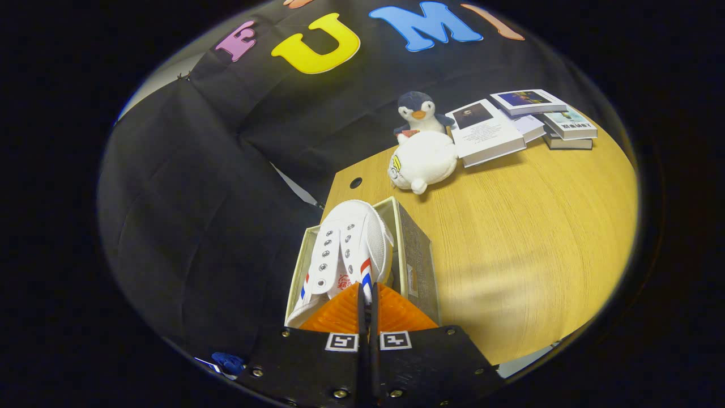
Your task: Open the storage box then place both shoes into the box .Put the left shoe in first, then the right shoe, with the right side of both shoes facing outward in a uniform manner.
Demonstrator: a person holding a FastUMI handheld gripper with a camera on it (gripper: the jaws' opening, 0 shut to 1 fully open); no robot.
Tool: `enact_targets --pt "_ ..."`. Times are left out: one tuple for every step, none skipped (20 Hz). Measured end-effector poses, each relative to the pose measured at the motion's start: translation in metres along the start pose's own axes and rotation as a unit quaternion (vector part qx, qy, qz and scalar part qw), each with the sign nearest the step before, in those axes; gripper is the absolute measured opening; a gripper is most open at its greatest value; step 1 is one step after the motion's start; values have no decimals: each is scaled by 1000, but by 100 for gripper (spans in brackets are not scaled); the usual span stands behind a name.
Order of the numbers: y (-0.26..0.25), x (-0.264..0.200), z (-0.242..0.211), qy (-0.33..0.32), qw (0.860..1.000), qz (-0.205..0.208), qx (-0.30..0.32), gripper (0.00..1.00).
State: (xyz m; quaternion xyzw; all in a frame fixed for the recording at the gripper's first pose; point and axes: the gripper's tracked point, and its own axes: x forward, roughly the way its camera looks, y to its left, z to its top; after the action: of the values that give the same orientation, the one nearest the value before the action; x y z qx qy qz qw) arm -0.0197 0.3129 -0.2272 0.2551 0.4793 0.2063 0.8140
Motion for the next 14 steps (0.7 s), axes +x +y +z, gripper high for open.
enact_targets --pt "-1 4 -3 0 1000 -8 -8 0" --pt "-4 9 -6 2 1000 -19 -19 0" --pt "-9 12 -10 2 999 -33 -30 0" --pt "-14 16 -12 0 998 -47 -44 0" --pt "-12 17 -13 -7 997 -43 -57 1" --pt "-5 18 -9 -24 997 -32 -65 7" --pt "1 15 -2 -40 996 -25 -80 30" --pt "3 8 4 -55 993 -27 -97 53" --pt "-2 2 14 -69 990 -36 -119 76" --pt "-5 -6 19 -82 986 -45 -141 99" --pt "-3 -9 24 -92 982 -46 -156 98" --pt "0 -16 27 -101 980 -40 -166 98" --pt "2 -24 31 -109 979 -34 -170 98" --pt "2 -33 37 -118 978 -30 -172 98"
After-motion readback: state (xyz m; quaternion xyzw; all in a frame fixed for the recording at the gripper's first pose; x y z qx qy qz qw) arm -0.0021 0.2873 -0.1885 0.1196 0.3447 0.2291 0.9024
